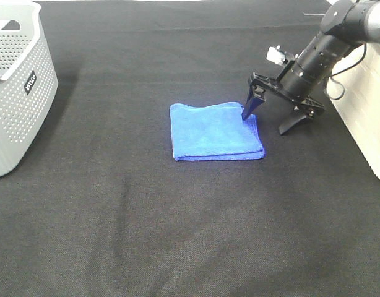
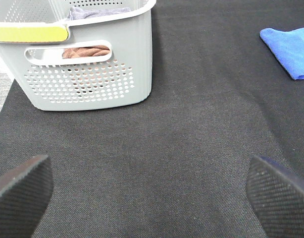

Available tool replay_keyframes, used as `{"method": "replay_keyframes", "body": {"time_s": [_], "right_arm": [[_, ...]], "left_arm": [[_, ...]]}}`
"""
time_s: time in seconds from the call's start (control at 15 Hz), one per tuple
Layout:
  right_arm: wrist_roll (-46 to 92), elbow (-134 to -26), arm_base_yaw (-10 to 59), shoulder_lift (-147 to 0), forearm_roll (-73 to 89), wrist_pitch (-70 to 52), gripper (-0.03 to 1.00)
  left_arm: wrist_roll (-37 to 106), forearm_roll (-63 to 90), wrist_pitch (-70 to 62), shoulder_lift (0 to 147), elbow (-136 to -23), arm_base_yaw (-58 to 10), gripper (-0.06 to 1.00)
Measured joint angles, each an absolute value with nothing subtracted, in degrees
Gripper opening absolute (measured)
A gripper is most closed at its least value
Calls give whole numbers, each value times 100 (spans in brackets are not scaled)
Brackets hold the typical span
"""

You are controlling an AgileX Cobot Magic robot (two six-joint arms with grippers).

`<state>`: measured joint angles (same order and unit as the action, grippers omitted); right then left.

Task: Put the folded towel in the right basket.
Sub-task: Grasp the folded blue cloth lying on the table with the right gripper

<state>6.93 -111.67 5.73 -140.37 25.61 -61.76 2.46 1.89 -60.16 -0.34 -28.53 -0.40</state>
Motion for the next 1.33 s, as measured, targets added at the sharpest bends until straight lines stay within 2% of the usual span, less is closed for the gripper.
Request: {"method": "replay_keyframes", "body": {"time_s": [0.47,0.73,1.07,1.2,1.33], "right_arm": [[842,-11270,625,-14238,2962,-6320,90],[900,-11327,1450,-14387,3380,-5947,88],[980,-11327,1770,-14410,3535,-5529,84],[985,-11327,1770,-14450,3518,-5472,69],[985,-11310,1770,-14496,3501,-5392,40]], "left_arm": [[246,189,-6016,-34,-2853,-40,99],[246,189,-6016,-34,-2853,-40,99],[246,189,-6016,-34,-2853,-40,99],[246,189,-6016,-34,-2853,-40,99],[246,189,-6016,-34,-2853,-40,99]]}}
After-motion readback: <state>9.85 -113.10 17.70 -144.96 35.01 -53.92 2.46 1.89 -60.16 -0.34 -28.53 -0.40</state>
